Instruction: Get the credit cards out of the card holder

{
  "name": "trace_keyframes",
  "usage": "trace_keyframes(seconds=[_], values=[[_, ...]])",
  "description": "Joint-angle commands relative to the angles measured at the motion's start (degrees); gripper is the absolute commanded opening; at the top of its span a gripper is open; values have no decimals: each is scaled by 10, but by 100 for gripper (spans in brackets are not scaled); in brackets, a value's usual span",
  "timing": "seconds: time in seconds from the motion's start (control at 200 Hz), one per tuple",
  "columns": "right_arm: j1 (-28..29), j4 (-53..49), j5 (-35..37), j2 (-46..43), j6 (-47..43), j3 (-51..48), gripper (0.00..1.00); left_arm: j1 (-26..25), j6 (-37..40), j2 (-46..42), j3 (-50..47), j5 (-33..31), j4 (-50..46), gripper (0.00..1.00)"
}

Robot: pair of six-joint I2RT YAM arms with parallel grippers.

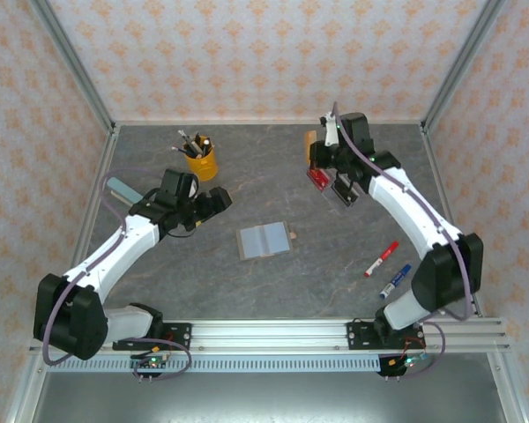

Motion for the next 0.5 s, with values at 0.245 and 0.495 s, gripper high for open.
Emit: trace_keyframes(seconds=[0.245, 0.495], values=[[-72, -177, 92, 194, -255, 231, 0, 21, 34, -31, 12, -52, -88, 100], [-106, -236, 67, 269, -324, 312, 0, 27, 42, -30, 15, -41, -98, 100]])
